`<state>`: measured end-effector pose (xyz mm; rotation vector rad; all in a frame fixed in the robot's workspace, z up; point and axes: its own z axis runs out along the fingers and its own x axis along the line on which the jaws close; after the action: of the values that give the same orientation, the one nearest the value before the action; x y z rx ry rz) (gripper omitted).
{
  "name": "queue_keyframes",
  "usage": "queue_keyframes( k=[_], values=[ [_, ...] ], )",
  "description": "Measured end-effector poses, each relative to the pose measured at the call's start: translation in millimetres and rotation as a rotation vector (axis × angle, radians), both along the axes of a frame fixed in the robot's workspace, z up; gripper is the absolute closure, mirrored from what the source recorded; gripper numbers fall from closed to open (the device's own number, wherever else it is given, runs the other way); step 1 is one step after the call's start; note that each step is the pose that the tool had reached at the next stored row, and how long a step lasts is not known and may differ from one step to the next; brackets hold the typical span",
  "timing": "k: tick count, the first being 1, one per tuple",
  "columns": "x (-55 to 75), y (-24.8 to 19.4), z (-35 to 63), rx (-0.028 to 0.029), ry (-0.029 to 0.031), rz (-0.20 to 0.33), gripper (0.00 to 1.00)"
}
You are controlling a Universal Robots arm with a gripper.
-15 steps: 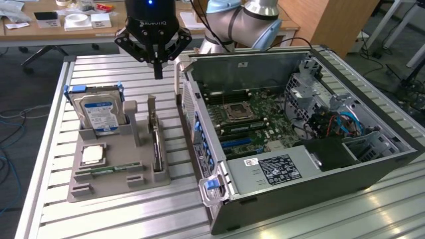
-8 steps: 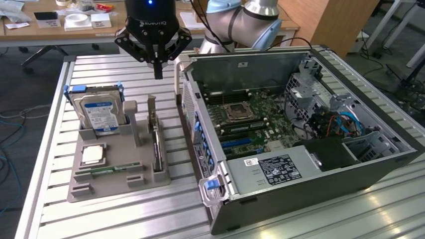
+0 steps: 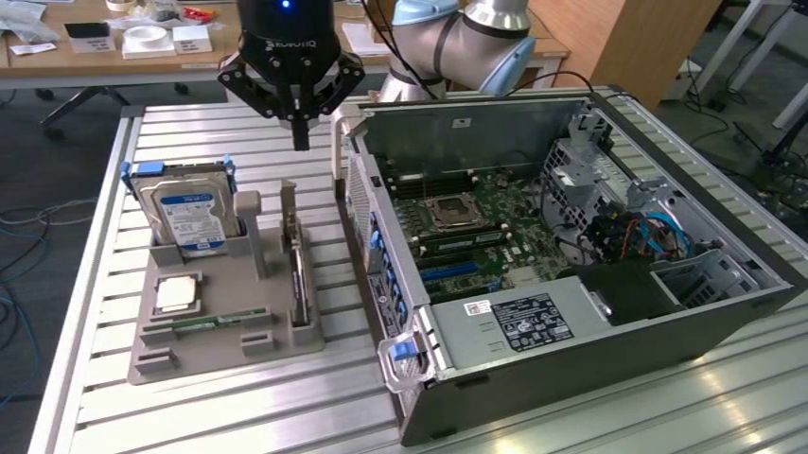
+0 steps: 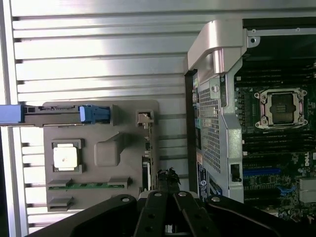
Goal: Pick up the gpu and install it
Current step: 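Reach for the gpu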
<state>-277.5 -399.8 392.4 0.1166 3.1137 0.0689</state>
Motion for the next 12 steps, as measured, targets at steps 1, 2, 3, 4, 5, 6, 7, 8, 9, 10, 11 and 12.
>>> queue_keyframes(
  k=[1, 2, 3, 4, 5, 6, 7, 8, 9, 10, 11, 12],
  values=[
    [-0.5, -1.3, 0.0, 0.0, 0.0, 0.0, 0.89],
    [-1.1, -2.8, 0.0, 0.0, 0.0, 0.0, 0.89],
    [-1.7, -4.6, -0.1, 0.0, -0.0001, 0.0, 0.89],
    [-2.3, -6.6, 0.0, 0.0, -0.0001, 0.0, 0.89],
    [-2.7, -8.9, -0.1, 0.0, 0.0, 0.0, 0.89],
    [-3.1, -11.5, 0.0, 0.0, 0.0, 0.0, 0.89],
    [-3.6, -14.8, 0.0, 0.0, 0.0, 0.0, 0.89],
    [-4.2, -17.7, 0.0, -0.0001, 0.0, 0.0, 0.89],
    [-4.8, -20.6, -0.1, 0.0, -0.0001, 0.0, 0.89],
    [-5.4, -23.4, -0.1, 0.0, -0.0001, 0.0, 0.89],
    [-6.1, -26.4, -0.1, 0.0, 0.0, 0.0, 0.89],
    [-6.7, -29.7, -0.1, -0.0001, 0.0, 0.0, 0.89]
  ],
)
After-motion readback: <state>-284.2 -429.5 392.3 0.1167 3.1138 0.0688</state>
